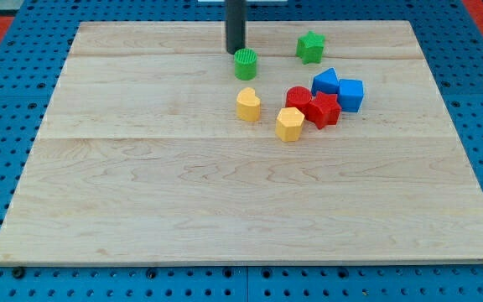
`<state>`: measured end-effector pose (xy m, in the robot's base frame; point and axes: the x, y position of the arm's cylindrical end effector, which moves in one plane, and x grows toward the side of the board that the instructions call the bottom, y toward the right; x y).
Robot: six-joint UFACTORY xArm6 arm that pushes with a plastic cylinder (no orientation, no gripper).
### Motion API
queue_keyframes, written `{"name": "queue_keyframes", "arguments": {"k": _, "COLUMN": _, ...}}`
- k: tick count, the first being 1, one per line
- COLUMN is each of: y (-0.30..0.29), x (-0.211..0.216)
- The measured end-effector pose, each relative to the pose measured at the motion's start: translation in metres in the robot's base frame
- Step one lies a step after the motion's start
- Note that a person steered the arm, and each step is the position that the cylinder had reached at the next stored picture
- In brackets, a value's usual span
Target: Push the green blocks and heart into the group of blocks
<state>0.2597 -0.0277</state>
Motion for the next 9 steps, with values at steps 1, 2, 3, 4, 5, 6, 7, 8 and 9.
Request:
{"name": "queue_keyframes", "arguments": {"k": 1, "y": 0.023, "x": 0.024}}
{"name": "queue_keyframes", "arguments": {"k": 2, "y": 0.091, "x": 0.049}}
{"name": "queue_keyframes", "arguments": {"k": 3, "y": 0.095, "x": 0.042}}
{"name": "queue_keyframes", "arguments": {"k": 4, "y": 0.143, "x": 0.040}}
{"name": "queue_keyframes", "arguments": {"k": 5, "y": 0.201, "x": 0.035}}
{"name": "queue_keyframes", "arguments": {"k": 6, "y": 0.190, "x": -0.003}}
{"name": "queue_keyframes", "arguments": {"k": 7, "y": 0.108, "x": -0.015}}
{"name": "queue_keyframes", "arguments": {"k": 8, "y": 0.031, "x": -0.014}}
{"name": "queue_keyframes", "arguments": {"k": 9, "y": 0.035, "x": 0.009}}
